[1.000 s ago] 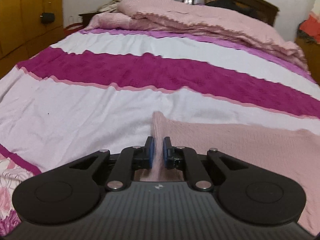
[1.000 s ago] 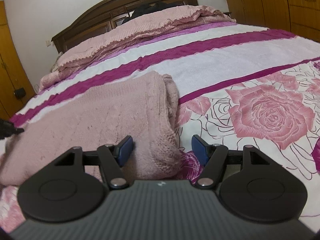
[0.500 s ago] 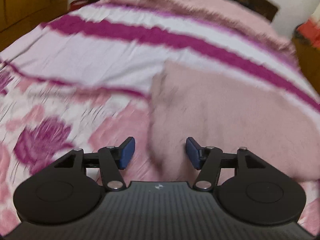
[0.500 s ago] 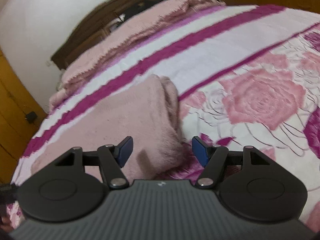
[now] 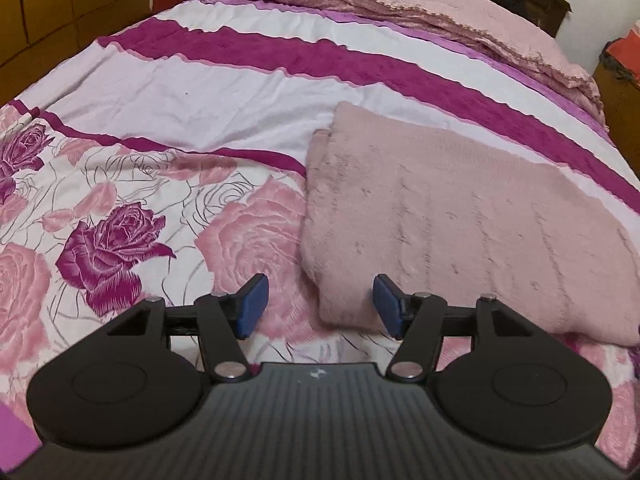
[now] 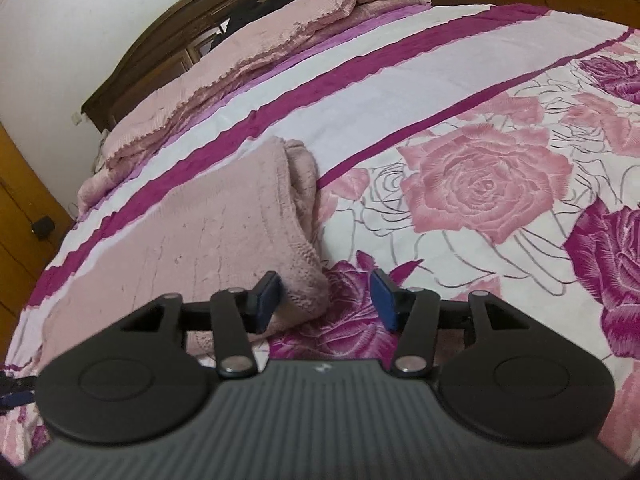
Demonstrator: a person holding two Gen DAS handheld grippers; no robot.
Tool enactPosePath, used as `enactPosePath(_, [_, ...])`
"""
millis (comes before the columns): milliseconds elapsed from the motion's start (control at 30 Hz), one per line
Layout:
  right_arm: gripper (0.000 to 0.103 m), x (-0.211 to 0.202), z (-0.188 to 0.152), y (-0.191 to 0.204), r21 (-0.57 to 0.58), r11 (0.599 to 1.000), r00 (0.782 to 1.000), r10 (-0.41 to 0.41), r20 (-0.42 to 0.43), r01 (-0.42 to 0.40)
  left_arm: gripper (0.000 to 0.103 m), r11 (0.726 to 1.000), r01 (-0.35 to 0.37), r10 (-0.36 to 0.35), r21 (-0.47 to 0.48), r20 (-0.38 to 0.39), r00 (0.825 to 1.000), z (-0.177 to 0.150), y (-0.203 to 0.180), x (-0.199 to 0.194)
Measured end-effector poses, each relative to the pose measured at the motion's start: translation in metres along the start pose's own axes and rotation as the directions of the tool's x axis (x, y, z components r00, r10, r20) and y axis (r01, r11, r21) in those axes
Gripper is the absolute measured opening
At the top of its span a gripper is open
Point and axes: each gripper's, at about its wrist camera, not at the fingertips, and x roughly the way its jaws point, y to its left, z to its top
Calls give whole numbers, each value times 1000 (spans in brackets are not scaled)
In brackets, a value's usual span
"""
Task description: Fold small clothes
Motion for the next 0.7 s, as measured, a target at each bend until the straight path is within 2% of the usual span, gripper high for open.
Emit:
enactPosePath(67, [52,-5,0,-4,11,1000,1000,6,7,-6,66,1000,2,-2,11,3,1000,-3,-5,-8])
enactPosePath(233, [70,-19,4,-11,23,998,998,56,30,-57,67,1000,9,-8,22,-8,1000,-10,-15,-18])
enactPosePath(500, [71,-6,30,-17,68,992,994,108,14,-109,68,998,28,-24,59,-56,998,-22,-38,-8])
enactPosePath(700, [73,18,41,-8,35,987,987,161,-26,-160,68,994,38,-29,105,-85,996,-30,-59,-1])
